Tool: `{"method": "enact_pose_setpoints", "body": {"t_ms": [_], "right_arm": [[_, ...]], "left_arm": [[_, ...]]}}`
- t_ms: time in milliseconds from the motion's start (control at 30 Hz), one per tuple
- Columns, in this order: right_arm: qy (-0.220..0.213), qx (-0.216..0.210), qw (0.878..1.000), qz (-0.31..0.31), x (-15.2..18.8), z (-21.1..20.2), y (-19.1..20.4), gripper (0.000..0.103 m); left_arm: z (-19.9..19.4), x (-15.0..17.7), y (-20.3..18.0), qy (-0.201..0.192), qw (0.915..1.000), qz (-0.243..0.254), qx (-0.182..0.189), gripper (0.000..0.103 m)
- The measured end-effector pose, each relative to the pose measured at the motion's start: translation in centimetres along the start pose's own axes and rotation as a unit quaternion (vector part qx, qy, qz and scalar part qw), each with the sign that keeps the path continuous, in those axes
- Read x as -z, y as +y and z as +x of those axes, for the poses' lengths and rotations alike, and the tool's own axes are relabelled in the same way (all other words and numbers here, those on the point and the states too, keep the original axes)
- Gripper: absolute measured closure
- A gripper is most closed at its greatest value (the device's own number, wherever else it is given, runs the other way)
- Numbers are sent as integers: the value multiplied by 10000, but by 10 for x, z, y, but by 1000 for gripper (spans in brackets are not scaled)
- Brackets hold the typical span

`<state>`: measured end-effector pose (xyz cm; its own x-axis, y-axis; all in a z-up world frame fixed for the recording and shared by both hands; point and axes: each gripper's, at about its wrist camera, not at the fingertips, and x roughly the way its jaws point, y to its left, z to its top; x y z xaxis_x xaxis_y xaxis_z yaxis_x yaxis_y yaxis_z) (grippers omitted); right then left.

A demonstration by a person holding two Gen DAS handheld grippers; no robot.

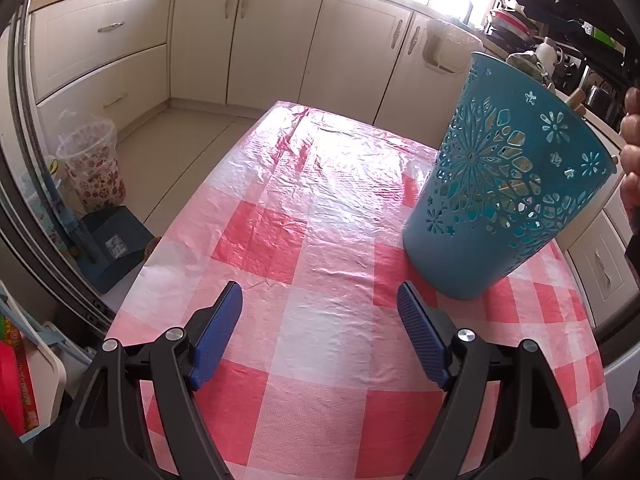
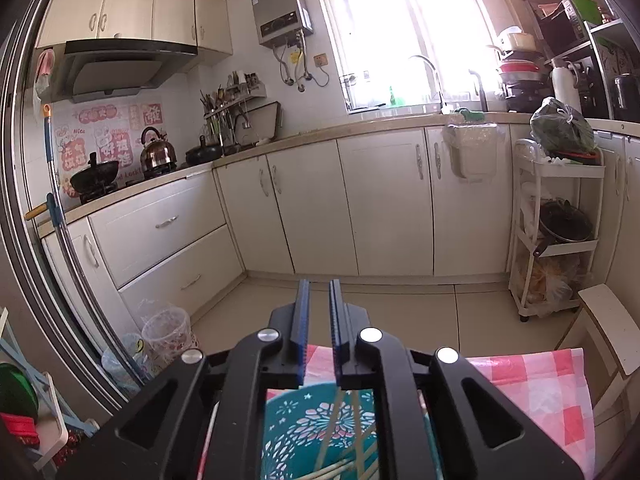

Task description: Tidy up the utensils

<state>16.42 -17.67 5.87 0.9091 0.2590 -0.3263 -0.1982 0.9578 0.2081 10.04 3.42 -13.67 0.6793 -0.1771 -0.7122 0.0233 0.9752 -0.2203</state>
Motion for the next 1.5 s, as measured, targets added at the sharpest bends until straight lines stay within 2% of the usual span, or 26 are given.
{"method": "enact_pose_setpoints", "body": {"t_ms": [167, 300, 367, 600, 667, 800, 967, 1167, 1300, 1500], "right_arm": [[38, -44, 9999, 127, 11, -30, -5, 79], [145, 188, 9993, 286, 25, -61, -14, 70], [213, 422, 9981, 398, 32, -76, -21, 62], [493, 995, 9864, 1213, 56, -112, -47, 60], [554, 1076, 9837, 1329, 60, -123, -47, 55], [577, 1217, 9828, 1266, 63, -143, -35, 48], [533, 1273, 9821, 1285, 60, -168, -20, 41], [279, 1423, 9841, 1025, 51, -207, 11, 29], [173, 1476, 9835, 1036, 49, -231, 22, 26], [19, 1404, 9858, 923, 45, -260, 43, 24]], "left_arm": [[-1, -2, 2, -36, 10000, -49, -21, 26], [-14, -5, 0, -86, 9999, 33, -145, 25], [-31, -9, -2, -153, 9998, 56, -144, 23], [-108, -18, -20, -692, 9963, 489, -105, 14], [-131, -17, -27, -802, 9949, 606, -56, 12], [-175, -11, -39, -1067, 9910, 809, -86, 8], [-227, -4, -43, -1277, 9889, 750, -94, 8], [-280, 6, -45, -1564, 9843, 787, -232, 7], [-305, 12, -44, -1535, 9847, 797, -197, 7], [-346, 26, -43, -1851, 9791, 759, -361, 7]]}}
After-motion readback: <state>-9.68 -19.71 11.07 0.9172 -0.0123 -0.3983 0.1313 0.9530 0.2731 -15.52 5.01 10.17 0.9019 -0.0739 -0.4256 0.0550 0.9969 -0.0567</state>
